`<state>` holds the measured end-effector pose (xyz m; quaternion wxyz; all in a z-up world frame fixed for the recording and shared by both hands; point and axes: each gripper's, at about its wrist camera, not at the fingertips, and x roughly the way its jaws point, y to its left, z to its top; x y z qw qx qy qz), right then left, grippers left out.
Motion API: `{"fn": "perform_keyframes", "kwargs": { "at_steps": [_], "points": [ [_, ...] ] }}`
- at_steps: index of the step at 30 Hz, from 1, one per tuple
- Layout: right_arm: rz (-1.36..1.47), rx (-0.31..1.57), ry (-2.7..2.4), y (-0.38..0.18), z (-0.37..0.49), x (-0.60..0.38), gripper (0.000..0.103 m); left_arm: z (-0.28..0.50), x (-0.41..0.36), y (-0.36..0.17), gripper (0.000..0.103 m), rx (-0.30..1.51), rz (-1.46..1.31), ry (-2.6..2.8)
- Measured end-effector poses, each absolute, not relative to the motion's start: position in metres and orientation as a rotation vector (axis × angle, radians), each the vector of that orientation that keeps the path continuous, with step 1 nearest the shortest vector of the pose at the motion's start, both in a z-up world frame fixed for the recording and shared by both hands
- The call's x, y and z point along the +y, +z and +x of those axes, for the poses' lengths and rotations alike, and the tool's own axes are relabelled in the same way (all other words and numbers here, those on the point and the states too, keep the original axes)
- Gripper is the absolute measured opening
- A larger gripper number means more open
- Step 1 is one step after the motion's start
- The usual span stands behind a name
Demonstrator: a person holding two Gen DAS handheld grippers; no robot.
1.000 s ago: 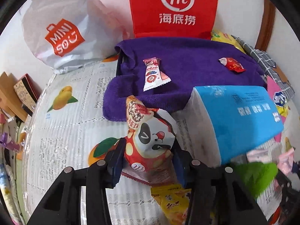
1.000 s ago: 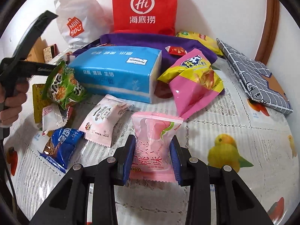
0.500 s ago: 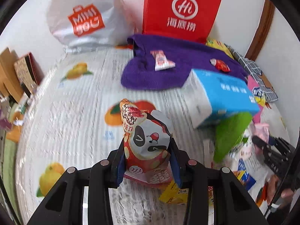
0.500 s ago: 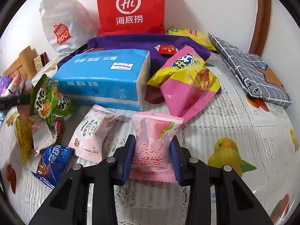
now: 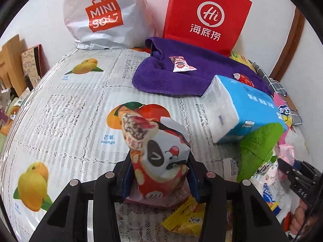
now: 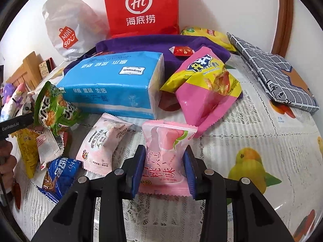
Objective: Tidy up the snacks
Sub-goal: 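Lift the pink candy packet with right tool while left tool lifts the panda-print bag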
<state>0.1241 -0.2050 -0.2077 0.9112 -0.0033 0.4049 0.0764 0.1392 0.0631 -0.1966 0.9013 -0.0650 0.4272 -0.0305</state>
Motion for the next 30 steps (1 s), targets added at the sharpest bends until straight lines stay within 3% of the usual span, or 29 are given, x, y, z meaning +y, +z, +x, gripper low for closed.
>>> {"fn": "perform_keyframes", "kwargs": {
  "at_steps": [7, 12, 14, 25, 30],
  "points": [
    [0.004, 0.834, 0.161, -0.208, 0.124, -0.206, 0.039, 0.137, 0.055, -0.199, 0.044, 0.876, -0.076, -0.045],
    [-0.012, 0.835, 0.158, -0.208, 0.124, -0.203, 0.041, 0.139, 0.044, -0.201, 0.059, 0.891, -0.009, -0.068],
    [-0.011, 0.836, 0.167, -0.208, 0.124, -0.204, 0.043, 0.139, 0.037, -0.202, 0.061, 0.899, 0.04, -0.059],
    [-0.022, 0.832, 0.171, -0.208, 0.123, -0.202, 0.043, 0.137, 0.04, -0.201, 0.06, 0.892, 0.02, -0.072],
    [-0.008, 0.832, 0.185, -0.208, 0.122, -0.203, 0.044, 0.136, 0.045, -0.2, 0.052, 0.883, 0.002, -0.06]
  ]
}}
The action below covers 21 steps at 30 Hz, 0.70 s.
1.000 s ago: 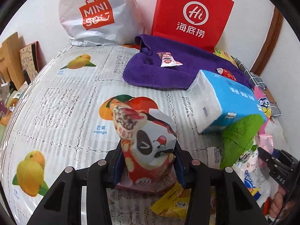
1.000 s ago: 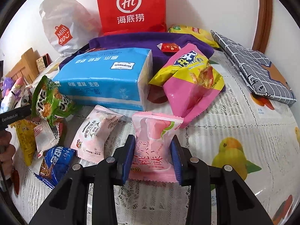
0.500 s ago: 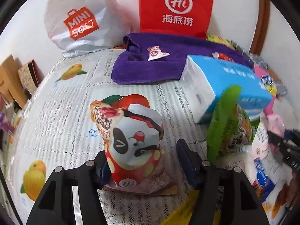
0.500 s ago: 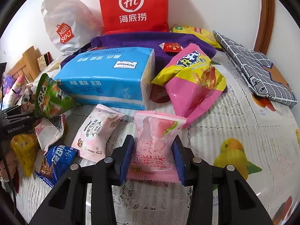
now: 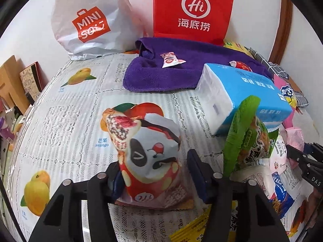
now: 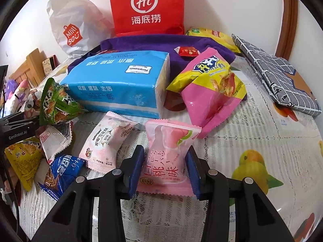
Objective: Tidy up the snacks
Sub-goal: 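Lift the pink candy packet with right tool while left tool lifts the panda-print bag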
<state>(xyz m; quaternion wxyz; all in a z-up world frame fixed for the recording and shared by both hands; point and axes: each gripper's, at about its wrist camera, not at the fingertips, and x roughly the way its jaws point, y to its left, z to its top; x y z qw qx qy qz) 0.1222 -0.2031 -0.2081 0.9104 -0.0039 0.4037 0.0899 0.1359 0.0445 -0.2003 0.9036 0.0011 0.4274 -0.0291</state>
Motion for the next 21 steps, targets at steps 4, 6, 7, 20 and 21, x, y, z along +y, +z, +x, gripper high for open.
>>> {"fn": "perform_keyframes", "kwargs": {
  "at_steps": [4, 6, 7, 20, 21],
  "points": [
    [0.024, 0.83, 0.201, -0.2085, 0.123, -0.2078, 0.044, 0.136, 0.0493, -0.2001, 0.043, 0.879, -0.015, -0.052],
    [0.029, 0.83, 0.204, -0.2086, 0.1229, -0.2082, 0.044, 0.1357, 0.0515, -0.2001, 0.043, 0.877, -0.027, -0.052],
    [0.028, 0.83, 0.203, -0.2088, 0.1228, -0.2079, 0.044, 0.1355, 0.0519, -0.2001, 0.043, 0.877, -0.031, -0.053],
    [-0.015, 0.825, 0.222, -0.2078, 0.1199, -0.2014, 0.04, 0.1291, 0.0447, -0.1954, 0.037, 0.846, 0.0, -0.095],
    [-0.014, 0.824, 0.229, -0.2076, 0.1197, -0.2015, 0.04, 0.1274, 0.0446, -0.194, 0.037, 0.834, -0.002, -0.105]
  ]
}}
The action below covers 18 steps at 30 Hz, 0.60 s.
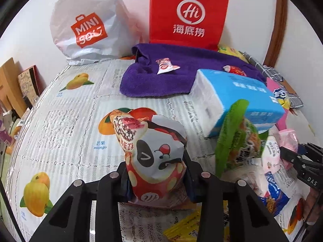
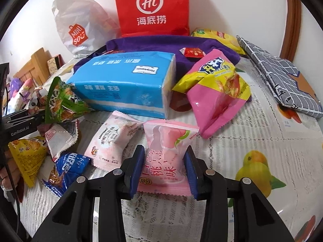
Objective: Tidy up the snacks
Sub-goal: 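Lift the pink candy packet with right tool while left tool lifts the panda-print bag, then carry the pink candy onto the towel and open right tool while left tool carries the panda bag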
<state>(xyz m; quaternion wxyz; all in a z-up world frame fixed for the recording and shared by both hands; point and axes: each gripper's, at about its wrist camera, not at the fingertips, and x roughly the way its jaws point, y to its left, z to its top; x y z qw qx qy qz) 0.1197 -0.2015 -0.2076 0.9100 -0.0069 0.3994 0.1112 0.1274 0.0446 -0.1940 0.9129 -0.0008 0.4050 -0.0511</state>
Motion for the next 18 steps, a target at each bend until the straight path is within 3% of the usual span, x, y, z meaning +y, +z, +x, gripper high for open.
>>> {"fn": "perform_keyframes", "kwargs": {
  "at_steps": [18],
  "points": [
    [0.05, 0.767, 0.243, -0.198, 0.111, -0.211, 0.037, 0.121, 0.051, -0.181, 0.037, 0.791, -0.085, -0.172]
  ]
}}
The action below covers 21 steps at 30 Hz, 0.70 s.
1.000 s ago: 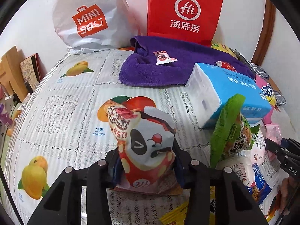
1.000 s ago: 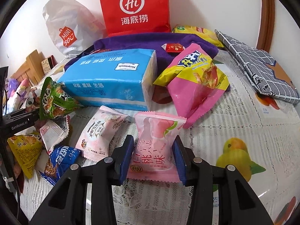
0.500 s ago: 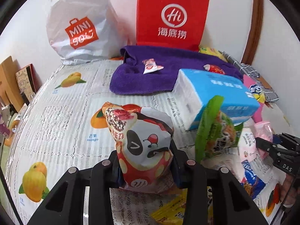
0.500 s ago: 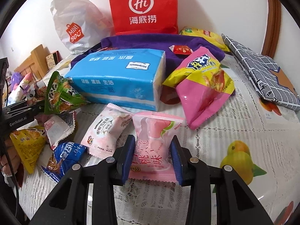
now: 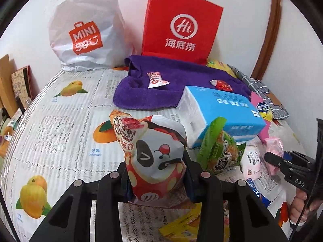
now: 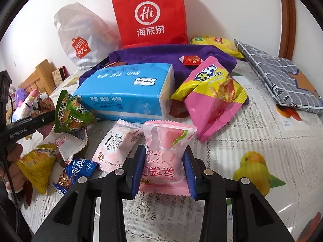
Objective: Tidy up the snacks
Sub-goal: 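Carry the pink candy onto the towel and open right tool while left tool carries the panda bag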
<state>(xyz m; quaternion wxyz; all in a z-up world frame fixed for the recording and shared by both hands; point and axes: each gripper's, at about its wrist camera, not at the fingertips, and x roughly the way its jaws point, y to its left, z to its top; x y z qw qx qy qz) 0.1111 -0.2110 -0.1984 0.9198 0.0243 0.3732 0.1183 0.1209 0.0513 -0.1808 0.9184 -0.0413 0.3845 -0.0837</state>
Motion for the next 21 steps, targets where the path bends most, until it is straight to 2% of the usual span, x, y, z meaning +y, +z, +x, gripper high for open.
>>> {"fn": "perform_keyframes", "kwargs": {
  "at_steps": [9, 21],
  "points": [
    [0.032, 0.705, 0.26, -0.158, 0.109, -0.201, 0.037, 0.12, 0.05, -0.141, 0.037, 0.754, -0.059, -0.165],
    [0.12, 0.606, 0.272, -0.078, 0.189, -0.196, 0.037, 0.186, 0.029, -0.083, 0.037, 0.673, -0.056, -0.213]
  ]
}}
